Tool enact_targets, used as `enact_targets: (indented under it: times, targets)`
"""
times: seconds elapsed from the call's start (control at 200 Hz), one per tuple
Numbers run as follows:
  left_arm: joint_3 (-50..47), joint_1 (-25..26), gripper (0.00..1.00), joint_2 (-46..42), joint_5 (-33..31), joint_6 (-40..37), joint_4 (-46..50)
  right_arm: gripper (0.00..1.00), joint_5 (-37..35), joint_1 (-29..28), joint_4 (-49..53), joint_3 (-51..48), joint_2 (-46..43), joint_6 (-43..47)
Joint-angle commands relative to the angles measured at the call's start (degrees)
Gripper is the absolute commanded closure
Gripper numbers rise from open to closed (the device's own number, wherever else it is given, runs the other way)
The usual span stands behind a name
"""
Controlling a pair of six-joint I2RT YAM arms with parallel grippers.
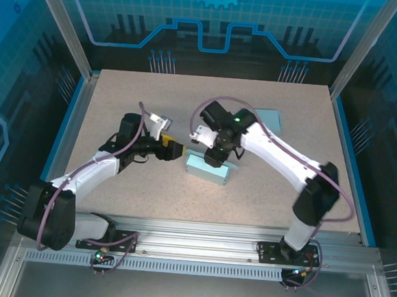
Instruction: Fold the paper box
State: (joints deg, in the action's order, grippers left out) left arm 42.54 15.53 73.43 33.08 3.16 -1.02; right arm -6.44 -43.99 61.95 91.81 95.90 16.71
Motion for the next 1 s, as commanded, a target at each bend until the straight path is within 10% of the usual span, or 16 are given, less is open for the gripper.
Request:
enact_targets:
  times: [0.0, 0.4, 0.755, 0.996]
  targets:
    - [3.6, 3.8, 0.2, 0.7, -7.5, -10.6, 11.3, 0.5, 1.4, -0.4, -7.8, -6.8, -10.3, -7.9]
    - [10.2, 6.6, 0.28, 4.1, -15.2, -20.7, 18.2, 0.45, -11.0, 1.5, -19.3, -32.0, -31.3, -31.7]
    - [15.8, 8.1, 0.4, 10.9, -13.2, -26.4, 23.3, 0.38, 0.2, 7.8, -27.0, -43.1, -38.9, -36.9]
    - [17.8, 8.4, 0.66, 13.3, -13.7, -26.8, 24.5, 0.38, 5.7, 11.0, -30.7, -45.6, -37.5, -36.4]
